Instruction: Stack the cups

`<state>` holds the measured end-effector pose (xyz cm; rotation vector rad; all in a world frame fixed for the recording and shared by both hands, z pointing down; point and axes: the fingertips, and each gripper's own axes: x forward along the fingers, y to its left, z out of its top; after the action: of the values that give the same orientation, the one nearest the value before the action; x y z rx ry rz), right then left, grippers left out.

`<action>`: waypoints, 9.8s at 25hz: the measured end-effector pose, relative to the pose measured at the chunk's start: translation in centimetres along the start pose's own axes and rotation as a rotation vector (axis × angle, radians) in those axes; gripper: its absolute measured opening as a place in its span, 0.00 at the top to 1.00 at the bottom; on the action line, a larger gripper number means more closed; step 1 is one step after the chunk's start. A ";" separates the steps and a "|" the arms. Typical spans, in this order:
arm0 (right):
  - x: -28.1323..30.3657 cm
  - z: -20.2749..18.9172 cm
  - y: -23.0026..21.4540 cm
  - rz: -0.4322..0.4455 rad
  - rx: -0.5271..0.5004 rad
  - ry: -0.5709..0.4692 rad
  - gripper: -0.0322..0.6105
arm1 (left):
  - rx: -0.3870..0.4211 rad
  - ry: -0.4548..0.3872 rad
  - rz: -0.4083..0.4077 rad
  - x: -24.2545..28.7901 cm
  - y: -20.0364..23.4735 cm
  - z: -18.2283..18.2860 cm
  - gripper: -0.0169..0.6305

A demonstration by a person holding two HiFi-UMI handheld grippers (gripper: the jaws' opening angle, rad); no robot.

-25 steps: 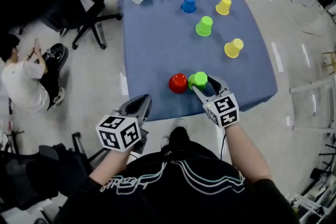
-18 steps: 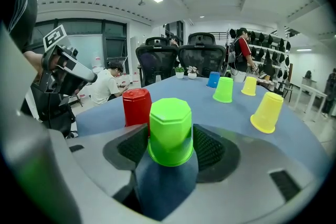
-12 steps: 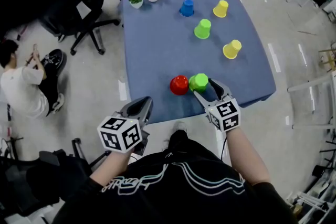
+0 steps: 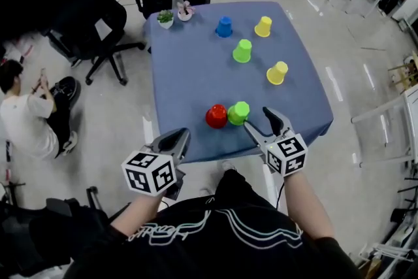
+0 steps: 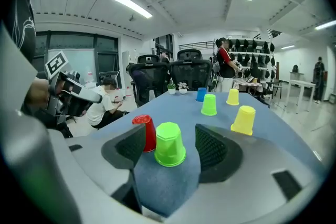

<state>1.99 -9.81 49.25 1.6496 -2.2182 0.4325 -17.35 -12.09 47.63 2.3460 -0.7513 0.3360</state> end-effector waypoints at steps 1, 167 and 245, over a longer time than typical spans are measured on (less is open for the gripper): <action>-0.3 0.5 -0.2 0.001 0.000 -0.007 0.49 | 0.001 -0.003 0.001 0.0 -0.2 0.2 0.93; 2.5 4.5 4.6 0.415 -0.396 0.226 0.58 | -0.108 -0.205 0.280 -5.2 -5.6 -3.5 0.93; 6.6 -1.9 -23.8 0.281 -0.284 0.232 0.55 | -0.145 -0.213 0.419 12.6 -14.6 0.6 0.93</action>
<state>23.25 -21.24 54.84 1.0920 -2.2194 0.3396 1.43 -8.67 45.06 2.0961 -1.3302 0.2005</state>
